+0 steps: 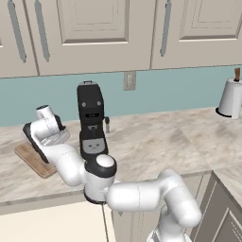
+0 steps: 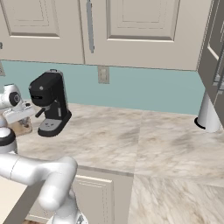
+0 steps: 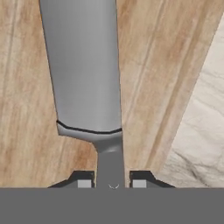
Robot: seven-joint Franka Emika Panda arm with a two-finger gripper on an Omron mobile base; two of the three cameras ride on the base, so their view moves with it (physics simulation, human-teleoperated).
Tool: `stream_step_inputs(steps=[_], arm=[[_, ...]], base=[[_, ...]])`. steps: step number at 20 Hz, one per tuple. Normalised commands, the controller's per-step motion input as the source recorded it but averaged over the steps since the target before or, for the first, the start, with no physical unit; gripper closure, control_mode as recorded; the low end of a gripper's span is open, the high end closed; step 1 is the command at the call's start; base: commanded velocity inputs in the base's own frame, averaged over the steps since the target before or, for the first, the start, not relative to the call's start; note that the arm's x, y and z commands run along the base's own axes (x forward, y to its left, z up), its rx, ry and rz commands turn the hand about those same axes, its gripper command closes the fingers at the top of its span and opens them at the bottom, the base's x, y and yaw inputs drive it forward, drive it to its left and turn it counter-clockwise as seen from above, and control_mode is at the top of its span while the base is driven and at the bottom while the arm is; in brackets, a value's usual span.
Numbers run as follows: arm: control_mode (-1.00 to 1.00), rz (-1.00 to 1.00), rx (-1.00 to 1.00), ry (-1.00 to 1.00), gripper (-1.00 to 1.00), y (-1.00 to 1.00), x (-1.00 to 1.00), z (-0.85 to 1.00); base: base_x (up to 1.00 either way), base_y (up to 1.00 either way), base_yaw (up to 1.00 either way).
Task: Open the drawer on the left and place the cutting tools on the cutting board.
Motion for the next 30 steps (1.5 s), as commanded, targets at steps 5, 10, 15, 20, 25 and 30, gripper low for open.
stream_step_inputs(steps=[5, 10, 15, 20, 25, 30], arm=[[-1.00, 0.00, 0.00, 0.00, -1.00, 0.25, 0.00, -0.18], [-1.00, 0.00, 0.01, 0.00, -1.00, 0.12, 0.00, -0.01], [-1.00, 0.00, 0.02, -0.08, -1.00, 0.09, -0.52, 0.36], [-1.00, 0.00, 0.03, -0.13, -1.00, 0.04, -1.00, 0.53], [-1.00, -0.03, 0.05, -0.12, -1.00, -0.08, -1.00, 0.60], [-1.00, -0.08, 0.11, -0.06, -1.00, -0.46, -1.00, 0.62]], base=[[0.00, 0.00, 0.00], [0.00, 0.00, 0.00], [0.00, 0.00, 0.00], [0.00, 0.00, 0.00], [0.00, 0.00, 0.00], [0.00, 0.00, 0.00]])
